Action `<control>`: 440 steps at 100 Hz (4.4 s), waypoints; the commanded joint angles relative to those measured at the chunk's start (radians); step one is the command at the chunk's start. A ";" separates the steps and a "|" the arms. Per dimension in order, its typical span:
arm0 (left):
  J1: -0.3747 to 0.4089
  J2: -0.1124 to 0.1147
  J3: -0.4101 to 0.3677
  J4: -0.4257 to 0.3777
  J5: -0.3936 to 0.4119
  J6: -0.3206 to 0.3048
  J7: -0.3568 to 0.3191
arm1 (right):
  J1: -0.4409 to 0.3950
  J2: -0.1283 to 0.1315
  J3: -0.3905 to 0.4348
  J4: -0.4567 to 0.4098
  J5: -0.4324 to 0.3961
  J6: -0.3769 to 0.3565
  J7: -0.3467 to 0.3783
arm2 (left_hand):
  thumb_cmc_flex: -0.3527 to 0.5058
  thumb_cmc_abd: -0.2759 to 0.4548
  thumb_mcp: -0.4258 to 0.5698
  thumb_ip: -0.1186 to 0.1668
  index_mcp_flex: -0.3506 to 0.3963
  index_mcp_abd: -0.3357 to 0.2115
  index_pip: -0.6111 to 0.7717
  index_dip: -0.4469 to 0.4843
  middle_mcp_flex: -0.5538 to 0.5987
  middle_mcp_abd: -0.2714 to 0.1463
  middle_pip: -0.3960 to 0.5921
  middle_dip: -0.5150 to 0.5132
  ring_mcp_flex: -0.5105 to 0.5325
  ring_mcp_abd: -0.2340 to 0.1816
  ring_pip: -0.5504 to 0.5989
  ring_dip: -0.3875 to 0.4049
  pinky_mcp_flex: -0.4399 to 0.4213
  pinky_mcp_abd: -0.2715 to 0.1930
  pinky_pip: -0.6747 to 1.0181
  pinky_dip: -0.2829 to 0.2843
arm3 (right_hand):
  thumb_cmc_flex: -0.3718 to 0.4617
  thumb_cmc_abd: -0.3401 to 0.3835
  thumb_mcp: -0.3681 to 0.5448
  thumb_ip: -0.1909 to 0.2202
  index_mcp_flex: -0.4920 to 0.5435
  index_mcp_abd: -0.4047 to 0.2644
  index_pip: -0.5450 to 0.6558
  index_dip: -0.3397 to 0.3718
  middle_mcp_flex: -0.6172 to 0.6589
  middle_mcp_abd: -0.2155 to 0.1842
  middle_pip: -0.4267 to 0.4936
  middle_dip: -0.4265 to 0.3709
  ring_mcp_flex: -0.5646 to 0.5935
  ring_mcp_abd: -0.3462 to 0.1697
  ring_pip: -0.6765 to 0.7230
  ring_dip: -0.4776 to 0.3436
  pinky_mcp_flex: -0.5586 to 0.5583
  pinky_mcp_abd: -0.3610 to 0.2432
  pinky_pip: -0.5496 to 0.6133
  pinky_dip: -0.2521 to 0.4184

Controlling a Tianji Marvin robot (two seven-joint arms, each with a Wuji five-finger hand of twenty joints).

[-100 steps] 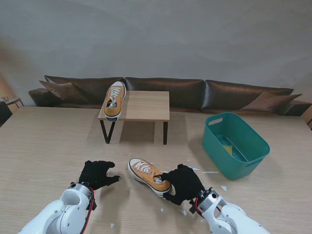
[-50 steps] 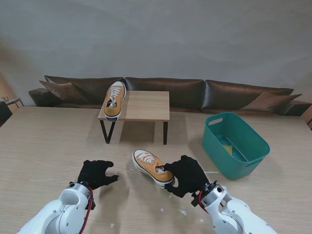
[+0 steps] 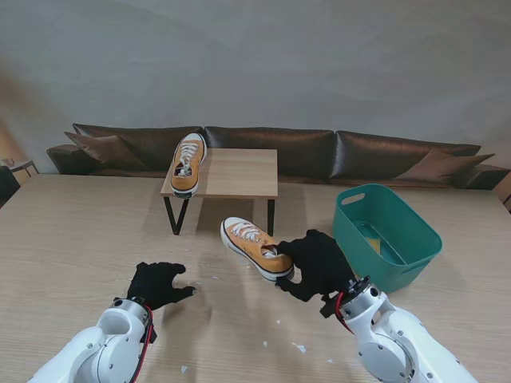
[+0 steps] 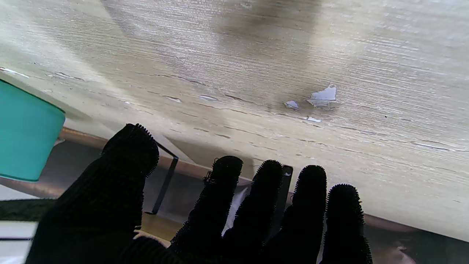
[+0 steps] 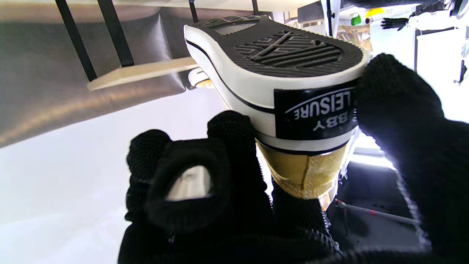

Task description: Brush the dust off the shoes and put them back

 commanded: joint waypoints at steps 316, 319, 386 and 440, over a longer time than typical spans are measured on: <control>-0.074 -0.002 0.048 0.056 -0.060 0.044 -0.077 | 0.765 -0.208 -0.682 0.521 0.149 0.899 0.021 | 0.036 0.048 -0.036 0.042 -0.012 -0.001 -0.009 -0.001 -0.013 0.013 -0.008 -0.007 -0.008 0.013 -0.021 0.000 -0.025 0.007 -0.083 0.026 | -0.105 0.288 -0.220 0.228 -0.645 0.240 -0.338 -0.306 -0.613 -0.001 -0.063 -0.223 -0.288 0.042 -0.298 -0.160 -0.087 0.098 -0.012 0.038; -0.076 -0.002 0.048 0.056 -0.060 0.041 -0.076 | 0.758 -0.203 -0.672 0.510 0.148 0.893 0.020 | 0.036 0.047 -0.036 0.042 -0.013 -0.001 -0.009 -0.001 -0.014 0.011 -0.009 -0.008 -0.009 0.015 -0.021 0.000 -0.025 0.008 -0.084 0.026 | -0.119 0.306 -0.238 0.229 -0.644 0.228 -0.338 -0.313 -0.616 0.000 -0.065 -0.223 -0.296 0.043 -0.300 -0.159 -0.092 0.098 -0.015 0.041; -0.148 -0.009 0.066 0.068 -0.121 -0.075 -0.059 | 0.292 -0.070 -0.221 0.034 0.169 0.619 0.084 | 0.043 0.057 -0.080 0.046 -0.041 -0.022 -0.021 -0.006 -0.045 -0.015 -0.028 -0.061 -0.042 0.004 -0.098 -0.055 0.029 0.023 -0.300 0.008 | -0.125 0.467 -0.387 0.293 -0.366 0.002 -0.453 -0.220 -0.583 -0.030 -0.301 -0.265 -0.458 0.121 -0.706 -0.270 -0.245 0.185 -0.377 -0.056; -0.150 -0.038 0.057 0.053 -0.284 -0.159 0.006 | 0.042 -0.031 0.013 -0.017 0.365 0.291 0.251 | 0.060 0.059 -0.112 0.048 -0.054 -0.031 -0.029 -0.012 -0.073 -0.024 -0.041 -0.093 -0.065 0.000 -0.144 -0.089 0.040 0.025 -0.360 0.034 | -0.118 0.488 -0.365 0.302 -0.355 -0.065 -0.607 -0.291 -0.540 -0.074 -0.526 -0.410 -0.537 0.118 -1.067 -0.431 -0.324 0.178 -0.594 -0.150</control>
